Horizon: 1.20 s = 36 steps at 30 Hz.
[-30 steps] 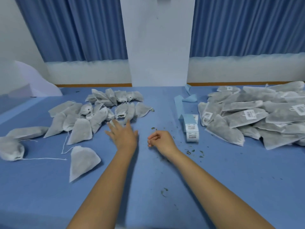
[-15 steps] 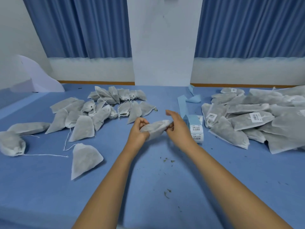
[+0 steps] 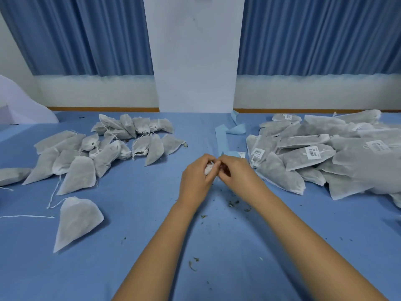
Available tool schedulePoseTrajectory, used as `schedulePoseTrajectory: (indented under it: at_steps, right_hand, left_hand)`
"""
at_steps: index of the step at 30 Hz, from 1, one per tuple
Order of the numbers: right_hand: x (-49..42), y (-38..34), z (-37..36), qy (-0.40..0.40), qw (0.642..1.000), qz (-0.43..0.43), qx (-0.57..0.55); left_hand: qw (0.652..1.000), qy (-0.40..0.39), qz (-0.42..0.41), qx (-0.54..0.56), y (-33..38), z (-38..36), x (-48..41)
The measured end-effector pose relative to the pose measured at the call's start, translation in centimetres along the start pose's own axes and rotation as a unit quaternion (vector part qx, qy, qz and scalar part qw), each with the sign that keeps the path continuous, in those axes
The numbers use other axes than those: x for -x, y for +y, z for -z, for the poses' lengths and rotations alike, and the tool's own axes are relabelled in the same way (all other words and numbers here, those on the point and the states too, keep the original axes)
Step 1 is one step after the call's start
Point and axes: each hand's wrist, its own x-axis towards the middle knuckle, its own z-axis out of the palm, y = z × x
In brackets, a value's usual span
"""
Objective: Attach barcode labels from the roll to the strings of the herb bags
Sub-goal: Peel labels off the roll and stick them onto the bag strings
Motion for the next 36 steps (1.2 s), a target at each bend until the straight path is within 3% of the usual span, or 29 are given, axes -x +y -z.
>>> schedulePoseTrajectory:
  at_steps: [4, 8, 11, 14, 18, 21, 25, 30, 33, 36]
  right_hand:
    - [0.4, 3.2, 1.9, 0.062, 0.997, 0.042, -0.023]
    - [1.5, 4.1, 0.2, 0.15, 0.97, -0.061, -0.181]
    - [1.2, 4.0, -0.5, 0.196, 0.928, -0.109, -0.298]
    - [1.1, 4.5, 0.2, 0.209, 0.908, -0.112, -0.346]
    - [1.7, 4.3, -0.4, 0.191, 0.932, -0.128, -0.28]
    - [2.2, 3.7, -1.0, 0.148, 0.983, -0.006, -0.109]
    - [2.8, 2.7, -1.3, 0.113, 0.983, 0.142, 0.015]
    - [2.8, 3.1, 0.1, 0.186, 0.962, 0.201, 0.022]
    - [2.8, 3.4, 0.4, 0.227, 0.954, 0.192, -0.021]
    - [2.7, 3.5, 0.3, 0.248, 0.955, 0.106, -0.124]
  left_hand:
    - [0.997, 0.05, -0.051, -0.022, -0.8, -0.7, 0.6]
    - [0.999, 0.02, -0.038, 0.001, -1.0, -0.4, 0.4]
    - [0.997, -0.037, -0.003, 0.067, -0.5, 0.2, 0.2]
    - [0.984, -0.042, 0.015, 0.175, 0.0, 1.1, 0.3]
    - [0.953, -0.076, 0.047, 0.289, 0.9, 1.1, 0.5]
    - [0.94, -0.064, 0.049, 0.33, 1.1, 1.1, 0.6]
    - [0.976, -0.015, 0.037, 0.212, 0.4, 1.1, 0.5]
    - [0.996, -0.027, -0.08, 0.034, -0.1, 1.4, 0.4]
    - [0.992, -0.084, -0.077, 0.048, 0.4, 0.9, 0.5]
    - [0.988, -0.116, -0.055, 0.081, 0.8, 0.4, 0.8]
